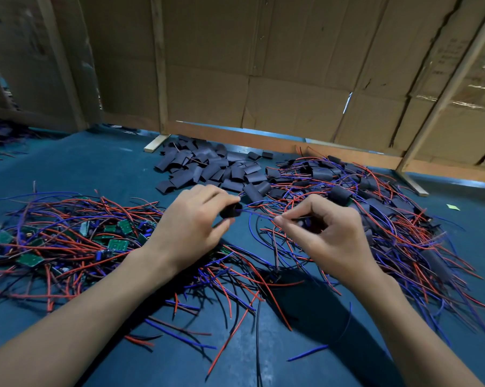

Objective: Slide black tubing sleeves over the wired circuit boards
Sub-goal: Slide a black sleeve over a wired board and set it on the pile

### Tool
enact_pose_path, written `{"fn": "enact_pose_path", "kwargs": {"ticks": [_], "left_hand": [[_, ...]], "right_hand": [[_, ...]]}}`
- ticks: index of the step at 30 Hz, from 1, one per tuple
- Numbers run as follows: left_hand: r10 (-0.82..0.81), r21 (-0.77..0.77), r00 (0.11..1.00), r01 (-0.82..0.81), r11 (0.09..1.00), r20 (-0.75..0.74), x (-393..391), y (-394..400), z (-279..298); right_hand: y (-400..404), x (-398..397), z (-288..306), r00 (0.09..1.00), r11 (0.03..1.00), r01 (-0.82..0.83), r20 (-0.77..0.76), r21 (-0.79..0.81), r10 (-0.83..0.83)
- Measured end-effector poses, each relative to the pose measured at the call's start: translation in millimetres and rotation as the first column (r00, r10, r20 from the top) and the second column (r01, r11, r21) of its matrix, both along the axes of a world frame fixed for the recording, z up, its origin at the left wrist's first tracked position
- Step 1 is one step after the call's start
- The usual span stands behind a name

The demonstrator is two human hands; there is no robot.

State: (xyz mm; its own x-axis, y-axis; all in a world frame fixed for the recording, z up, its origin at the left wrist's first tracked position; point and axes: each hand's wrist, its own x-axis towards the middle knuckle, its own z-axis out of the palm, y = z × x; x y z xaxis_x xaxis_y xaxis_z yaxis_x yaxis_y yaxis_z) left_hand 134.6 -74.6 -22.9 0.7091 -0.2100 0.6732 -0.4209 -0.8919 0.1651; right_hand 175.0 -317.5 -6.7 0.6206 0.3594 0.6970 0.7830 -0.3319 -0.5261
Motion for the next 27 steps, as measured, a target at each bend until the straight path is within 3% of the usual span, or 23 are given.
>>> {"fn": "enact_pose_path", "kwargs": {"ticks": [2, 5, 9, 13, 17, 22, 27], "left_hand": [[-0.092, 0.102, 0.993, 0.084, 0.991, 0.072, -0.8, -4.4, 2.8], [-0.211, 0.131, 0.971, 0.196, 0.972, 0.110, -3.1, -14.1, 3.9], [-0.196, 0.027, 0.977, 0.195, 0.980, 0.079, -4.4, -15.5, 2.5], [-0.161, -0.052, 0.986, 0.164, 0.985, 0.053, -2.1, -4.9, 3.5], [-0.129, -0.019, 0.987, 0.131, 0.991, 0.098, -0.3, 2.3, 7.2], [-0.211, 0.142, 0.968, 0.192, 0.971, 0.139, -5.0, -10.4, 6.8], [-0.205, 0.138, 0.965, 0.184, 0.973, 0.161, -9.2, -17.1, 9.6]], "right_hand": [[5.5, -0.9, -1.5, 0.999, 0.999, -0.030, 0.017, -0.035, 0.030], [11.5, -2.7, -5.7, 1.000, 0.997, -0.017, 0.002, -0.081, 0.017], [11.3, -2.4, -9.7, 0.955, 0.971, 0.112, -0.246, -0.214, -0.164], [6.2, -1.5, -4.1, 0.877, 0.999, 0.002, -0.480, -0.053, -0.027], [4.0, -1.7, 4.7, 0.816, 0.985, -0.053, -0.561, 0.164, 0.137], [12.5, -6.1, 3.2, 0.842, 0.987, -0.093, -0.519, 0.131, 0.148], [18.2, -11.3, 4.2, 0.820, 0.982, -0.055, -0.553, 0.183, 0.149]]}}
